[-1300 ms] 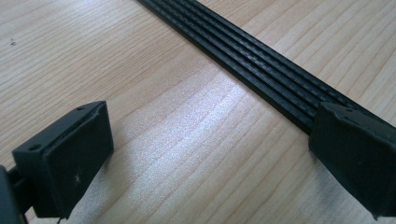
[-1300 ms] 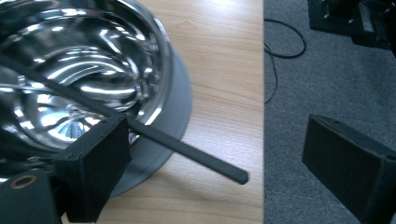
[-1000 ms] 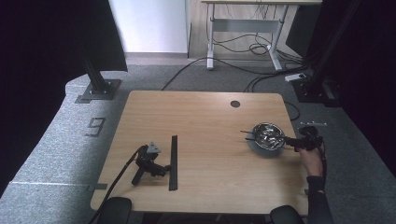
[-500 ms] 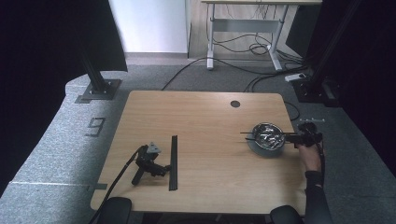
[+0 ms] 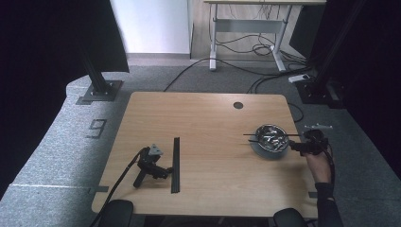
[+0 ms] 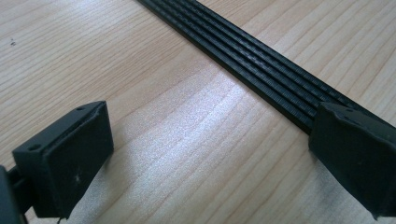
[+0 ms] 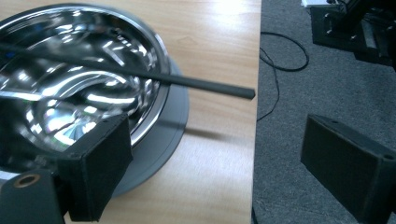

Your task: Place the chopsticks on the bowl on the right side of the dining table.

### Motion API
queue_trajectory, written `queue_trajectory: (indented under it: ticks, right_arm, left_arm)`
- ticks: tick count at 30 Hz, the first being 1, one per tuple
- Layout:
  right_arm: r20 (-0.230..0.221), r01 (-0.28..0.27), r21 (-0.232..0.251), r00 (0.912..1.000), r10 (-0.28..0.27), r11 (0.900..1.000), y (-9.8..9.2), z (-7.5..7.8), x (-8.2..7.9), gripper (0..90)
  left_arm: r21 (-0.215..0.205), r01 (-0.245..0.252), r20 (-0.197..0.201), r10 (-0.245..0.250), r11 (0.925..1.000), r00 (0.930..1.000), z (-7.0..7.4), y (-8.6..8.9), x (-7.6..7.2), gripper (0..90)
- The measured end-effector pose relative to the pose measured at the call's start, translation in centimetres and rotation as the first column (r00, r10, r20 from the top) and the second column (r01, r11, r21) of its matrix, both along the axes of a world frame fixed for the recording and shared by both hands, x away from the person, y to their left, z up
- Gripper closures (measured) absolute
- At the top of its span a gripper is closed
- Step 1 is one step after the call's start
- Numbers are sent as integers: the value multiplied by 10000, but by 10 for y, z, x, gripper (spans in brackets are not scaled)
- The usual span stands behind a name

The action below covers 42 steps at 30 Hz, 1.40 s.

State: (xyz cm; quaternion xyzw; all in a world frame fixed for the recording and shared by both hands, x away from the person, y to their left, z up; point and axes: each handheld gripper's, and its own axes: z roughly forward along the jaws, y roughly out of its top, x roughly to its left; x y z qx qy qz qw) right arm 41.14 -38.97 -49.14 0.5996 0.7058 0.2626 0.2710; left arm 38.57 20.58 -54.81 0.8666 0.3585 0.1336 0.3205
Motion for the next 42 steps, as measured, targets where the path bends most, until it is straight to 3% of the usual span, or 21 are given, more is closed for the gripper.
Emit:
queue_trajectory:
  ticks: [11, 25, 36, 42]
  right_arm:
    - [-80, -497, 122, 9987, 498, 9987, 10, 9, -24, 86]
    - [-442, -1574, 317, 9863, 1587, 9870, 42, 8, -44, 86]
    - [-480, -2819, 501, 9576, 2842, 9581, 83, 14, -43, 39]
    - [-907, -3194, 618, 9417, 3240, 9456, 101, 5, -35, 0]
  left_arm:
    - [-21, -7, 11, 7, 10000, 10000, 0, 0, 0, 0]
    - [-12, 3, 14, -3, 10000, 10000, 0, 0, 0, 0]
    - [-14, 2, 15, -2, 10000, 10000, 0, 0, 0, 0]
    - [-11, 4, 15, -4, 10000, 10000, 0, 0, 0, 0]
